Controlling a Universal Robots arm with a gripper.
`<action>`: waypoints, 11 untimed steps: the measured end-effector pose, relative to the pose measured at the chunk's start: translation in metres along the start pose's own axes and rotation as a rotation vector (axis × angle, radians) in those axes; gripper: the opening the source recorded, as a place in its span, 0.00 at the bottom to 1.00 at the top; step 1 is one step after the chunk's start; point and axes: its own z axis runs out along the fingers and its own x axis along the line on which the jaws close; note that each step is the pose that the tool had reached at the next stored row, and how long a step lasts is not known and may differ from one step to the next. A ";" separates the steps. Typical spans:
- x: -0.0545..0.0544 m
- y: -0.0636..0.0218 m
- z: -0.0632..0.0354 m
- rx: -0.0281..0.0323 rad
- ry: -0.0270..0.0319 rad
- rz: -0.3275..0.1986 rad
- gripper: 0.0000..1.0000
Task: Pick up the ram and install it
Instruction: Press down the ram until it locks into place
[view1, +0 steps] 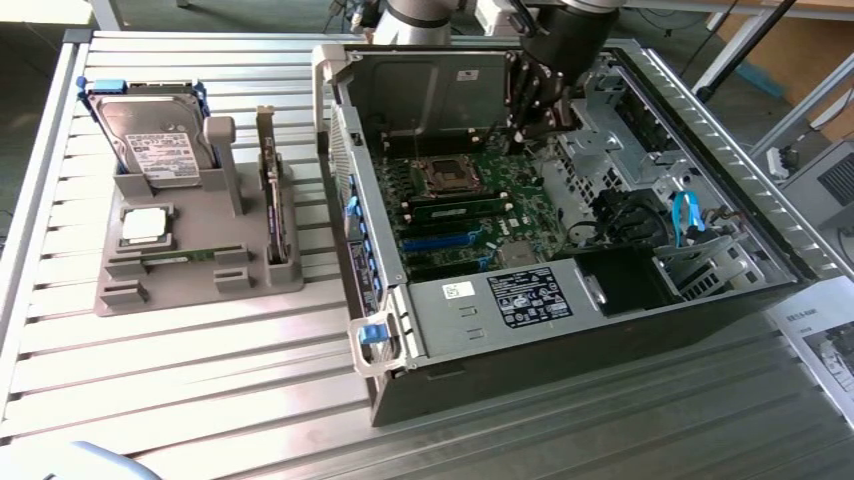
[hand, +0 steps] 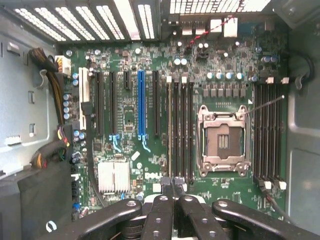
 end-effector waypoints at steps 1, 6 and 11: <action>0.000 -0.0020 0.0000 0.0000 0.0001 0.000 0.10; 0.000 -0.0128 -0.0002 0.0000 0.0007 0.000 0.10; 0.000 -0.0204 -0.0003 0.0000 0.0013 0.000 0.10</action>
